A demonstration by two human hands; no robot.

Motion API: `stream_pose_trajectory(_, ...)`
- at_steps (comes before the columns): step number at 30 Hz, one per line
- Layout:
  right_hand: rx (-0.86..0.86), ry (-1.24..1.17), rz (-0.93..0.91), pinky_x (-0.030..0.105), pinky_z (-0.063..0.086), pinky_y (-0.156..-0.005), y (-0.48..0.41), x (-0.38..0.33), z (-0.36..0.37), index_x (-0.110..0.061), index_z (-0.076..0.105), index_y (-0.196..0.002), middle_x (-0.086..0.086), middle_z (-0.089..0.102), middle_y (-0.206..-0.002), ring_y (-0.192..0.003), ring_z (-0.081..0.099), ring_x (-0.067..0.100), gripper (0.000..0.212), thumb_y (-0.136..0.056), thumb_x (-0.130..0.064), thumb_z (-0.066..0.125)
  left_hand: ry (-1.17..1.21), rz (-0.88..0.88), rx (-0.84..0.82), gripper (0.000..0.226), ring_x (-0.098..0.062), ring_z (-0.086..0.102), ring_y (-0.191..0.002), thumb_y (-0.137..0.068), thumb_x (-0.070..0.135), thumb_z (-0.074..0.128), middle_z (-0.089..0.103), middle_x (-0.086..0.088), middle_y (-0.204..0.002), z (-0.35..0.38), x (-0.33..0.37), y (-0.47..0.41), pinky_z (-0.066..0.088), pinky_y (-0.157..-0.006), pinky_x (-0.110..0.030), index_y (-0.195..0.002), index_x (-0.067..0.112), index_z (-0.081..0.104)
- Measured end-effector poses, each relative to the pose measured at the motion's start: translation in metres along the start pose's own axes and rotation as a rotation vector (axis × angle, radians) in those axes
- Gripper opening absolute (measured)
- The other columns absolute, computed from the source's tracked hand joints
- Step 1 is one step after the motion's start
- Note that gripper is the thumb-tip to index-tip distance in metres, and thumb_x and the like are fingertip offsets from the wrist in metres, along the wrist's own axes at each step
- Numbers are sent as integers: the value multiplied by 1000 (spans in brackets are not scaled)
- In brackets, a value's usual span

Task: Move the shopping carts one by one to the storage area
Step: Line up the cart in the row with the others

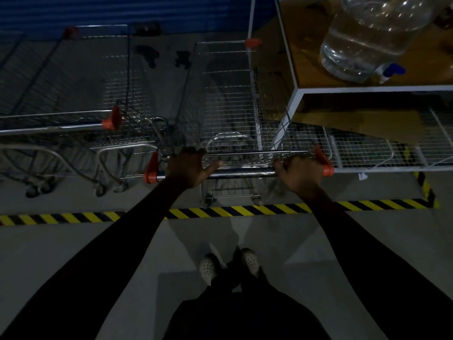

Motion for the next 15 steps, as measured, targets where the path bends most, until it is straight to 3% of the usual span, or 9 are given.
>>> stream_pose_trajectory(9, 7, 68, -46, 28, 25, -57, 0, 6, 8, -12, 55, -54, 10, 56, -50, -48, 54, 25, 70, -97, -56, 22, 21, -4, 28, 96, -30, 60, -117, -76, 95, 13, 66, -8, -121, 1, 3, 0, 52, -92, -48, -129, 30, 60)
stream_pose_trajectory(15, -44, -8, -18, 29, 41, -59, -2, 8, 10, -12, 59, -53, 10, 59, -52, -51, 57, 27, 74, -95, -60, 20, 45, -3, 52, 95, -30, 59, -119, -76, 96, 14, 67, -7, -122, 1, 4, 1, 51, -94, -48, -125, 30, 63)
Point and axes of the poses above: each hand's wrist, its own y-axis away from the middle knuckle, its own z-axis out of the palm, x = y × z, the point moved 7 cm from there along -y, towards the middle knuckle
